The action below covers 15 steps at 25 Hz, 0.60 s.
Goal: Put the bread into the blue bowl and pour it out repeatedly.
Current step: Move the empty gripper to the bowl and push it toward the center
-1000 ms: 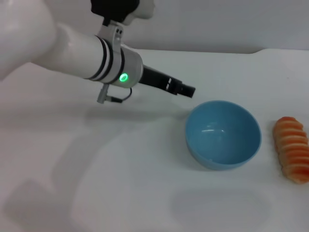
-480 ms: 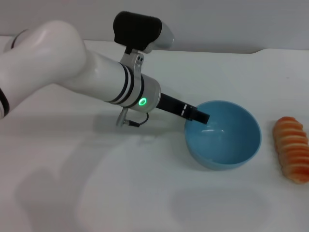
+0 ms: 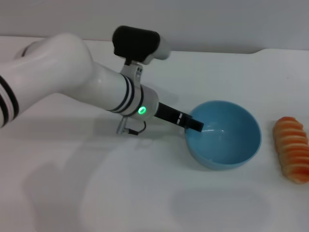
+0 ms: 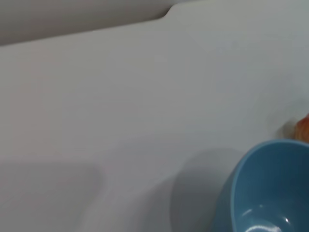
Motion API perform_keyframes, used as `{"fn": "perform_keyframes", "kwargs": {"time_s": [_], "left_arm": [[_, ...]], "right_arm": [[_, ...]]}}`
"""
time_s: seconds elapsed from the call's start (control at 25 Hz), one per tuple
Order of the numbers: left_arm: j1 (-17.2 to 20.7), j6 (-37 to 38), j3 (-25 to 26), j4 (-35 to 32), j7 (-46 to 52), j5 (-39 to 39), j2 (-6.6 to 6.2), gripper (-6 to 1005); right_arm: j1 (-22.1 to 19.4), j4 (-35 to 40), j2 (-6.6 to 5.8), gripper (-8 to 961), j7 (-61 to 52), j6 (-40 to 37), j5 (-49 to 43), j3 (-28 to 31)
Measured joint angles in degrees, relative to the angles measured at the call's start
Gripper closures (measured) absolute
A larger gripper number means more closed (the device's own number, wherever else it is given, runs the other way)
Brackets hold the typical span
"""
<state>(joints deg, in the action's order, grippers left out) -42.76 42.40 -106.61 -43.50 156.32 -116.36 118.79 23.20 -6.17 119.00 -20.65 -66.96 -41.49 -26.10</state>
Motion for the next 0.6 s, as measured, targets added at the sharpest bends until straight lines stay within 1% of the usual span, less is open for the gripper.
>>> {"fn": "perform_keyframes", "kwargs": {"time_s": [0.12, 0.2, 0.36, 0.52, 0.6], "left_arm": [[-0.9, -1.1, -2.1, 1.5, 0.0, 1.5, 0.04, 140], [-1.3, -1.3, -2.6, 1.8, 0.0, 2.1, 0.04, 139], [-1.3, -1.8, -2.9, 2.2, 0.0, 3.0, 0.05, 138], [-1.5, -3.3, -5.9, 3.3, 0.0, 5.4, 0.12, 138], [-1.6, -3.6, -6.5, 3.4, 0.0, 5.8, 0.04, 139]], "right_arm": [[-0.1, 0.0, 0.00, 156, 0.0, 0.0, 0.0, 0.0], [-0.1, 0.0, 0.00, 156, 0.0, 0.0, 0.0, 0.0], [-0.1, 0.0, 0.00, 156, 0.0, 0.0, 0.0, -0.2], [-0.2, 0.0, 0.00, 156, 0.0, 0.0, 0.0, -0.3], [-0.2, 0.0, 0.00, 156, 0.0, 0.0, 0.0, -0.4]]}}
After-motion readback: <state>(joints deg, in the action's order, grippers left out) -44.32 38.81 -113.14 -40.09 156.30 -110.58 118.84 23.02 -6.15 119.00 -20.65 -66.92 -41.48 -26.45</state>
